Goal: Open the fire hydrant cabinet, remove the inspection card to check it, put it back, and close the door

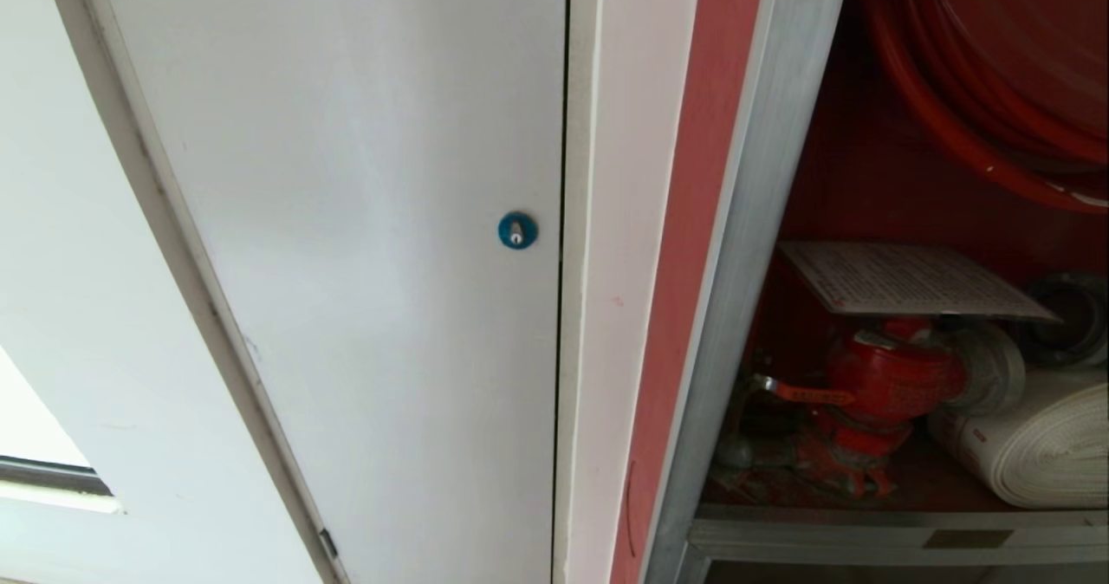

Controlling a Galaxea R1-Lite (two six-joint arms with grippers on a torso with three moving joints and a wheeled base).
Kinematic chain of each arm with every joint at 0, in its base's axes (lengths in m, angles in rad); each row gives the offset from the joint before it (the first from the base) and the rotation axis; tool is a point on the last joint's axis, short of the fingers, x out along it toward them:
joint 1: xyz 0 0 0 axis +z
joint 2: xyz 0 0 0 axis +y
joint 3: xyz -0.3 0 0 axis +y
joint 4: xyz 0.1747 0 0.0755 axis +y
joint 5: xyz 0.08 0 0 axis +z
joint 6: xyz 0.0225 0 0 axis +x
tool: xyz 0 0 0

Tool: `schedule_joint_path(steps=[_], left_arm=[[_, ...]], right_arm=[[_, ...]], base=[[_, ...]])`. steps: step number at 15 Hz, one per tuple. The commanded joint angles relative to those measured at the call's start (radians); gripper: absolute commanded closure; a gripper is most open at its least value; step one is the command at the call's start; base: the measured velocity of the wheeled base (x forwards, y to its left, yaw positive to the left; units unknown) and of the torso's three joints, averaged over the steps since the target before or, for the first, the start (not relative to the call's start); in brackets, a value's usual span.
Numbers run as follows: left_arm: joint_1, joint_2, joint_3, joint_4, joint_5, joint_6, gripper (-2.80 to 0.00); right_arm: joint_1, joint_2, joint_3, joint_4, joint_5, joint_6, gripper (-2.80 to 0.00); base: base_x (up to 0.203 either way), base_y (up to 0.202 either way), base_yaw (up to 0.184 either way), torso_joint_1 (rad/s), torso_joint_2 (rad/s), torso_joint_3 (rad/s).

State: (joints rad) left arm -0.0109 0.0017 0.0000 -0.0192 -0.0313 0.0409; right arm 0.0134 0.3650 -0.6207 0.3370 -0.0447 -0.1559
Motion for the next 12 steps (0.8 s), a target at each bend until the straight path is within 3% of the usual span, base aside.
schedule_joint_path(steps=[1, 5, 12], left_arm=[[0.0, 0.0, 0.014, -0.001, 0.0, 0.001, 0.0], [0.0, 0.0, 0.012, -0.001, 0.0, 0.001, 0.0], [0.0, 0.0, 0.012, -0.001, 0.0, 0.001, 0.0]], right_arm=[[0.0, -0.155, 0.103, -0.002, -0.001, 0.014, 0.0], [0.0, -0.239, 0.241, -0.071, -0.001, 0.2, 0.0], [0.0, -0.365, 0.453, -0.208, -0.004, 0.235, 0.0]], base=[[0.0, 0.0, 0.0, 0.0, 0.0, 0.0], [0.0, 0.0, 0.0, 0.0, 0.0, 0.0], [0.0, 0.0, 0.0, 0.0, 0.0, 0.0]])
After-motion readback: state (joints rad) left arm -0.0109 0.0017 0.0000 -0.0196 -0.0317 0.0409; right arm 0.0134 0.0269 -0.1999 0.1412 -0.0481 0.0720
